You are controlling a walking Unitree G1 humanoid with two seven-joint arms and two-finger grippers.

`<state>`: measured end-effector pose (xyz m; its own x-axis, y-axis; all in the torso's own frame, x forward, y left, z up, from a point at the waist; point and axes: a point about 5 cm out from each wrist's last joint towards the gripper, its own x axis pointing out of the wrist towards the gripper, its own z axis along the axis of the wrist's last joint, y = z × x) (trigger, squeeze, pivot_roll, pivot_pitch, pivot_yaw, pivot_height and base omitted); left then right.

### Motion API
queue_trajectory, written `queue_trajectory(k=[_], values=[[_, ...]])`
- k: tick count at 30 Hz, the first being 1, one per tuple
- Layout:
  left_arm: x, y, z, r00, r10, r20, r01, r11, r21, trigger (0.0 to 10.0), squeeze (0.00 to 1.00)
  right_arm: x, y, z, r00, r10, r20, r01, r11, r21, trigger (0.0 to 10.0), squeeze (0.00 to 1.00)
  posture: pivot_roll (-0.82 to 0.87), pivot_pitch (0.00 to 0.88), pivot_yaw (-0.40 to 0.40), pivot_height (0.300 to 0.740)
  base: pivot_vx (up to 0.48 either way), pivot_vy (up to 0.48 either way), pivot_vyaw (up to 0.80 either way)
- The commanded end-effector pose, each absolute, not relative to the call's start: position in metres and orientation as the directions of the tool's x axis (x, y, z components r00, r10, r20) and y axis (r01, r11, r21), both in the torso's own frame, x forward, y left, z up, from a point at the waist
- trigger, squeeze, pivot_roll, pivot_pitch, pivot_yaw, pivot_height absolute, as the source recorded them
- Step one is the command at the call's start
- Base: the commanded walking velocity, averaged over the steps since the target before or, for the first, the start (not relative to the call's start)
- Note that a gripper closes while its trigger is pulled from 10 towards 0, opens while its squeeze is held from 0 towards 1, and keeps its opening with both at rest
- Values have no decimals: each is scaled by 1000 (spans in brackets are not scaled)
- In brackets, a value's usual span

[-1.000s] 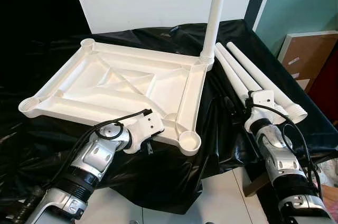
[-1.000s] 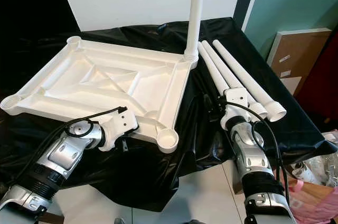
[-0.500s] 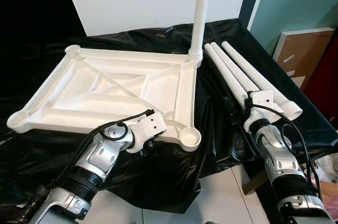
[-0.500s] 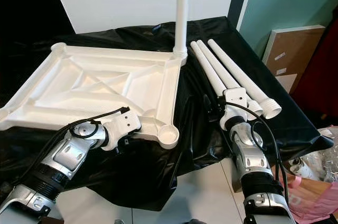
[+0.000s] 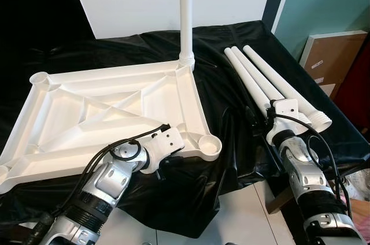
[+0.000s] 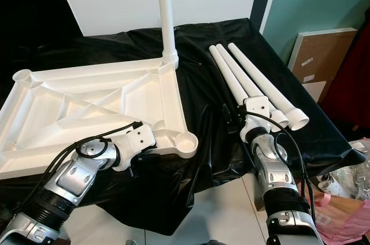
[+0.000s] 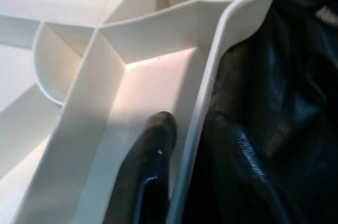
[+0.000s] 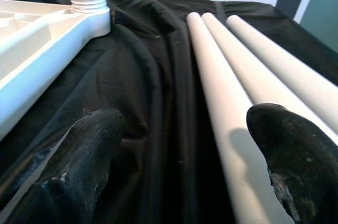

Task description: Building children table

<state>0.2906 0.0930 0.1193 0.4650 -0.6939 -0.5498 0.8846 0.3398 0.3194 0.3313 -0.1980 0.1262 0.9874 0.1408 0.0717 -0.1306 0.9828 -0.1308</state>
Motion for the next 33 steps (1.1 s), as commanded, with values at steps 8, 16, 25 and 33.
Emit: queue_trajectory(k=[8,16,25,33], values=[[296,89,128,559,-689,-461,826,417,379,10000,949,333,-197,128,990,117,84,-106,987,-122,10000,0,-34,32,12,740,0,0,0],[304,81,159,630,-733,-257,769,543,336,10000,0,334,-209,129,997,5,77,3,995,-103,10000,0,-38,43,9,740,0,0,0],[299,72,172,630,-761,-153,760,564,323,10000,0,326,-218,124,998,-61,34,65,993,-96,10000,0,-42,64,-4,740,0,0,0],[296,68,171,633,-760,-148,760,573,308,10000,0,318,-218,113,999,-46,-20,44,996,-84,10000,0,-46,84,-10,740,0,0,0]])
